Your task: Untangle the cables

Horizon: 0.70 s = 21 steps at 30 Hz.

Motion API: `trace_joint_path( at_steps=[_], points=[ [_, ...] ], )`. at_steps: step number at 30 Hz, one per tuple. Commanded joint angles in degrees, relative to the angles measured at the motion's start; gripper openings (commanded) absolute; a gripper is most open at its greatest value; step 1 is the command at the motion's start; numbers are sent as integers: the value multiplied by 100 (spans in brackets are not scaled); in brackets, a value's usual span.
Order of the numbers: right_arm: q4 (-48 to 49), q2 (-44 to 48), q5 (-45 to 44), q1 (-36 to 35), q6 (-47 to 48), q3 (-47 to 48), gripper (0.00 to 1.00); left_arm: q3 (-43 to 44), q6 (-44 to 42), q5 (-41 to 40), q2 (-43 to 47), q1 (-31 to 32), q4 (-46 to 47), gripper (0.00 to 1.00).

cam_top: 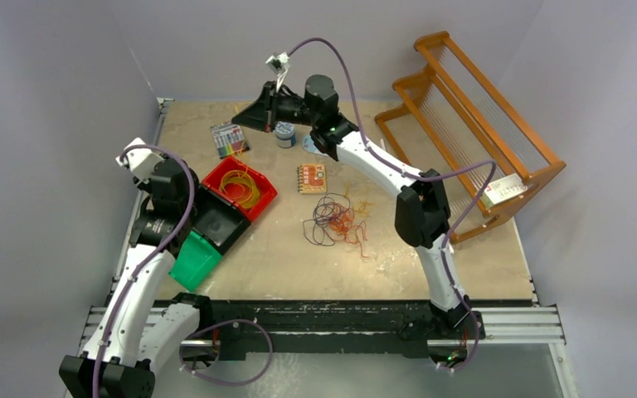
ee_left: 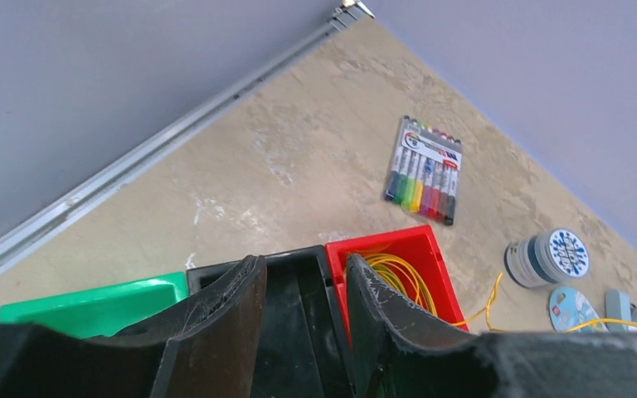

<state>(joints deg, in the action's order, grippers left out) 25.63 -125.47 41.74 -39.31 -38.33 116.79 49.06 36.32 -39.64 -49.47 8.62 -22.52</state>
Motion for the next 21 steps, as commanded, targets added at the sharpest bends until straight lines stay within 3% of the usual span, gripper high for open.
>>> trace_joint_path(
  at_steps=[1,21],
  points=[
    [65,-148,178,-173,-170,620,0,-34,-192,-497,152,-36,-142,40],
    [-48,-988,186,-329,-175,441,0,-80,-151,-368,227,-36,-112,41]
  ],
)
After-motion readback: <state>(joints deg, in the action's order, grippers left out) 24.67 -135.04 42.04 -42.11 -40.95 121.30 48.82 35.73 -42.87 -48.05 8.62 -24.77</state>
